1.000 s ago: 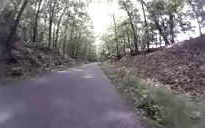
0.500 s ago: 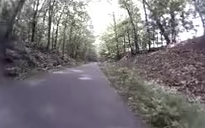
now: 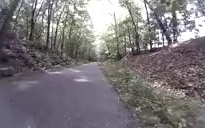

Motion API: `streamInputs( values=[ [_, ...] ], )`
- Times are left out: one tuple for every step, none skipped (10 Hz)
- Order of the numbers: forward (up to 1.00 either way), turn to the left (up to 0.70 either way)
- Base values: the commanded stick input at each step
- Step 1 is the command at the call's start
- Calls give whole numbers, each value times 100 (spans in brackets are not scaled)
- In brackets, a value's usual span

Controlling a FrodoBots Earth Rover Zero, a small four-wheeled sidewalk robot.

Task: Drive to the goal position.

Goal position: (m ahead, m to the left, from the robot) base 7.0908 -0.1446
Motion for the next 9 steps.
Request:
streamInputs(
  values=[
    [70, 0],
    [70, 0],
    [70, 0],
    [70, 0],
    [70, 0],
    [70, 0],
    [70, 0],
    [70, 0],
    [70, 1]
  ],
)
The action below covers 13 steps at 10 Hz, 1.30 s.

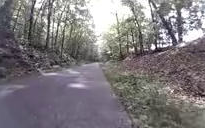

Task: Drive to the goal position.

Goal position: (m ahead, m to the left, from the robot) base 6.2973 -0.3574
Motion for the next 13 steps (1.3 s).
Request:
streamInputs(
  values=[
    [70, 14],
    [70, 14],
    [70, 14],
    [70, 14],
    [70, 14],
    [70, 6],
    [70, 2],
    [70, 2],
    [70, 2],
    [70, 2],
    [70, 2],
    [70, 2],
    [70, 2]
  ],
)
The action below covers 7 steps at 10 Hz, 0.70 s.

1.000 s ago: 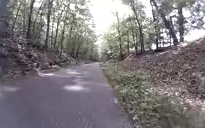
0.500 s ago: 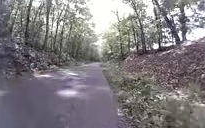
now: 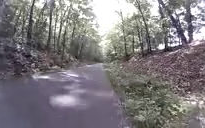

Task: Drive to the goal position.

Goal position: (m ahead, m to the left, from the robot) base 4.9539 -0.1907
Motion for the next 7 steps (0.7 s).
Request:
streamInputs(
  values=[
    [70, 13],
    [70, 14],
    [70, 14],
    [70, 14],
    [70, 14],
    [70, 11],
    [70, 4]
  ],
)
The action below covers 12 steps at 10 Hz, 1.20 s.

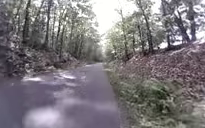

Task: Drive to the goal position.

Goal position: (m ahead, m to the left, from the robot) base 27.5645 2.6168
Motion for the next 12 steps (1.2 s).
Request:
streamInputs(
  values=[
    [70, 3],
    [70, 3],
    [70, 3],
    [70, 3],
    [70, 3],
    [70, 3],
    [70, 3],
    [70, 12],
    [70, 14],
    [70, 14],
    [70, 14],
    [70, 14]
  ],
)
